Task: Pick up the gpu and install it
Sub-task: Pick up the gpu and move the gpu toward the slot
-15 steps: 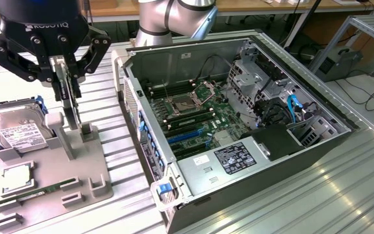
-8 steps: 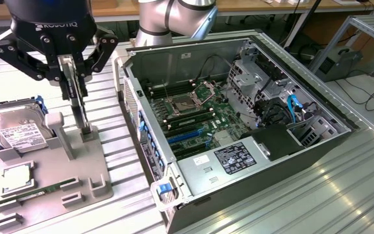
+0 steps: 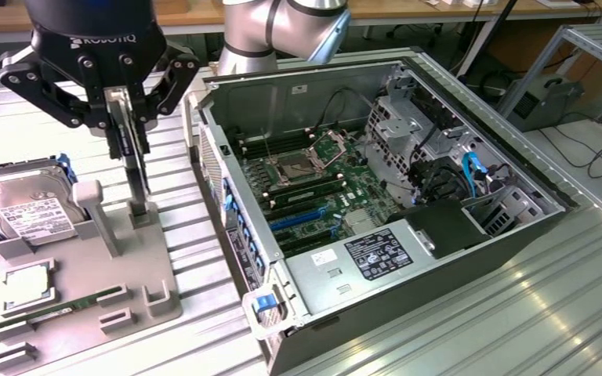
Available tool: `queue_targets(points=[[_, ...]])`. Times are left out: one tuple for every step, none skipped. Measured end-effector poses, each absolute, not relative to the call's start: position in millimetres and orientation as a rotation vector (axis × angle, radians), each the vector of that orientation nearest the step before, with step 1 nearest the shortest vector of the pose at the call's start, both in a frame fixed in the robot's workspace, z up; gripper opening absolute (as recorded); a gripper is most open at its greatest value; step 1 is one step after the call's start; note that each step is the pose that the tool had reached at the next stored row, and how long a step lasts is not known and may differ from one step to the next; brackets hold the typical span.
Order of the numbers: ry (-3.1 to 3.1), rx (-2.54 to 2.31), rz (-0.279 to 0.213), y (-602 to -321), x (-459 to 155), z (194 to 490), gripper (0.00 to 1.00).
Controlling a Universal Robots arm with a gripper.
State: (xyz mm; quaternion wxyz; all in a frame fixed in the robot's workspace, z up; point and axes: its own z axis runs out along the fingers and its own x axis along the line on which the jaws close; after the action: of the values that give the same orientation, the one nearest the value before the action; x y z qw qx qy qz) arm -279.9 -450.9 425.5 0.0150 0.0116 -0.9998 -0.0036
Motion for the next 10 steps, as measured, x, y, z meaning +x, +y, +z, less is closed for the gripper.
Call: queue_targets(points=[[-3.111,0.036,-0.011,-450.9,-279.1,425.5,0.28],[-3.111,0.036,-0.011,-450.9,-278.5,425.5,0.28],[-3.111,0.036,-0.011,-450.9,-277.9,425.4,0.28],[-3.111,0.036,-0.011,-450.9,-277.4,425.4,0.28],[-3.111,0.036,-0.011,-450.9,-276.8,425.4,0.28],[-3.111,0.036,-0.011,-450.9,-276.1,425.4,0.28],[-3.111,0.036,-0.011,-450.9,-275.7,425.4,0.28],[-3.111,0.036,-0.011,-450.9,-275.1,425.4,0.28],[-3.111,0.036,-0.011,-450.9,-274.6,425.4,0.28],[-3.111,0.036,-0.011,-450.9,-274.1,425.4,0.28]])
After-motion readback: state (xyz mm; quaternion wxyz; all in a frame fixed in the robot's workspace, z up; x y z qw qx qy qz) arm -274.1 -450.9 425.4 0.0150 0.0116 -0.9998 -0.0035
